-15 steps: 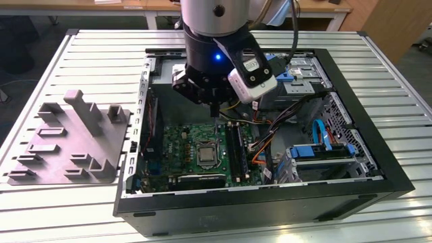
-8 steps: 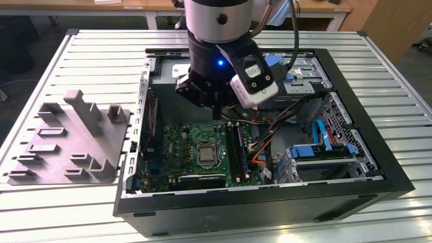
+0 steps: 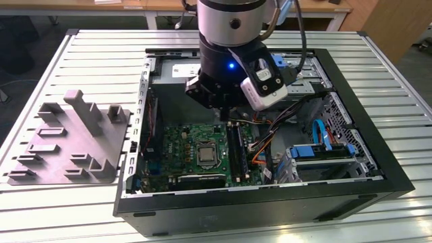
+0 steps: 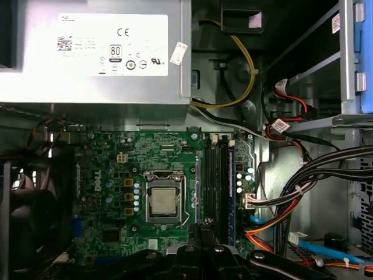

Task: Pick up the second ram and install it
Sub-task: 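Insert the second ram into the second slot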

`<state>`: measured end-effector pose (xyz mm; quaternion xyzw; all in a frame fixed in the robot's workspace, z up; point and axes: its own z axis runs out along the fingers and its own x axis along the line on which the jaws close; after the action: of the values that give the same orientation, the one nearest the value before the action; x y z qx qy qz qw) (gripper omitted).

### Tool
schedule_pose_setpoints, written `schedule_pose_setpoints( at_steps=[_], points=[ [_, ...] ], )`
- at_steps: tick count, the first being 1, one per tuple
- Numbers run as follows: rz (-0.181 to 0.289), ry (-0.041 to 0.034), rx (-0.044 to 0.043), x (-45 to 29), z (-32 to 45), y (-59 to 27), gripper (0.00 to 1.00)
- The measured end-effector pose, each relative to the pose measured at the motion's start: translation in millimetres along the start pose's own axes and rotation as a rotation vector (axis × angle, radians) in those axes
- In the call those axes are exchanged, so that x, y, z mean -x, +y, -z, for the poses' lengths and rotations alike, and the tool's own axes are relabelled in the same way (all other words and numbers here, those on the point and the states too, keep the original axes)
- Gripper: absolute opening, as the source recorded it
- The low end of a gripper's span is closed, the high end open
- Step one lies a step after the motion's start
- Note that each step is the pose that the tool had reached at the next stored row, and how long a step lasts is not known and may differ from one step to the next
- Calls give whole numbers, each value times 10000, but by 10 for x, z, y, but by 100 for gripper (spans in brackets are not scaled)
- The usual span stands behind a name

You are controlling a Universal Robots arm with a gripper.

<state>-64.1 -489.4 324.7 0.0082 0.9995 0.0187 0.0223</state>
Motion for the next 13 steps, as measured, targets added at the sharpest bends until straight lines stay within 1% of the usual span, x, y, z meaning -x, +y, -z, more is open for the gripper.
schedule_pose_setpoints(
  at_steps=[5,13],
  points=[
    [-15,0,5,80,-34,0,11],
    [-22,0,24,154,-135,-3,11]
  ],
)
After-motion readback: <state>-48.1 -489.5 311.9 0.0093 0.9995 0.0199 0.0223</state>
